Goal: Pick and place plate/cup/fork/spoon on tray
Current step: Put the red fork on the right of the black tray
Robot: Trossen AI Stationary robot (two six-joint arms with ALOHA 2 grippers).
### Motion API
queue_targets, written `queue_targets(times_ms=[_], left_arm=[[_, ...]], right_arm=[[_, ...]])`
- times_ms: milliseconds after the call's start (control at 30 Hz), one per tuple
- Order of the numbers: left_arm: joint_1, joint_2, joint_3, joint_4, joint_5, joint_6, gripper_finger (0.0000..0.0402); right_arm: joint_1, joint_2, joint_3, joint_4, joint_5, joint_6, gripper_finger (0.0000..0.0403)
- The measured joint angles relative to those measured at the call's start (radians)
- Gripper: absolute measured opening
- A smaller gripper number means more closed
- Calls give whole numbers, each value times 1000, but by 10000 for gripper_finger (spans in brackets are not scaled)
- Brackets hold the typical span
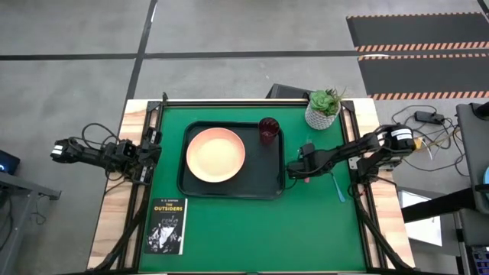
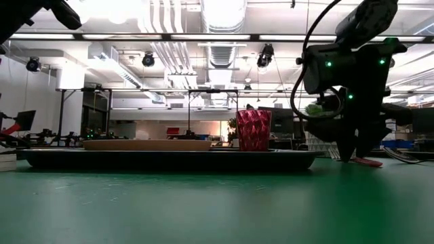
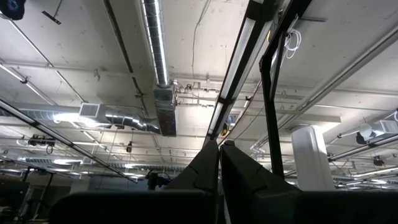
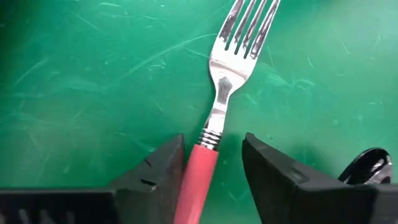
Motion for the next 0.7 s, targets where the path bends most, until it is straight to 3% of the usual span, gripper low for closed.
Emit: queue_targets(times_ms=[333, 700], left_arm=[[0, 0, 0, 0, 0, 0, 0], [0, 0, 0, 0, 0, 0, 0]], right_arm=[[0, -3, 0, 15, -25, 50, 34], [3, -89, 10, -12, -74, 31, 38]])
